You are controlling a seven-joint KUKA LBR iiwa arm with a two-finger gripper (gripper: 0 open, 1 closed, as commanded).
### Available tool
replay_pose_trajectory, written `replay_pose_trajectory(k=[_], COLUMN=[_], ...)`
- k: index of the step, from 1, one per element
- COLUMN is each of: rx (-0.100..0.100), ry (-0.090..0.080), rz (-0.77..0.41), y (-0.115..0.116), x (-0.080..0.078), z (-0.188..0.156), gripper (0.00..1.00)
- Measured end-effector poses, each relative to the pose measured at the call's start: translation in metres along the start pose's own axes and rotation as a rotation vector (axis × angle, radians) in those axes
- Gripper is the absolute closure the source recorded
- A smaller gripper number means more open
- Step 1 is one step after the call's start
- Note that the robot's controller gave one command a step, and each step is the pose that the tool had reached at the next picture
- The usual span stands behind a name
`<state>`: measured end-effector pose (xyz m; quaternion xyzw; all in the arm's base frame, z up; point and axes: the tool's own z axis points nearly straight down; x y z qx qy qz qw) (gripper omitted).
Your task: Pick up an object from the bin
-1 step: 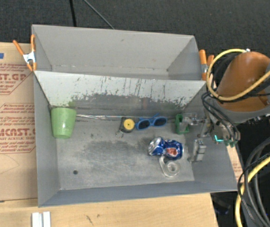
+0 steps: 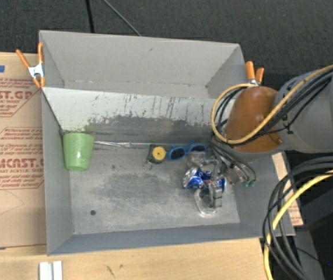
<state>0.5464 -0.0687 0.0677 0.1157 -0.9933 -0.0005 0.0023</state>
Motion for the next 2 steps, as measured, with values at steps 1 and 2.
replay_pose_trajectory(k=[1, 2], rx=[0.002, 0.006], ry=[0.0, -0.015], rz=[0.002, 0.016], y=[-0.002, 0.0], x=[-0.001, 0.006], z=[-0.005, -0.197], gripper=[1.0, 1.0])
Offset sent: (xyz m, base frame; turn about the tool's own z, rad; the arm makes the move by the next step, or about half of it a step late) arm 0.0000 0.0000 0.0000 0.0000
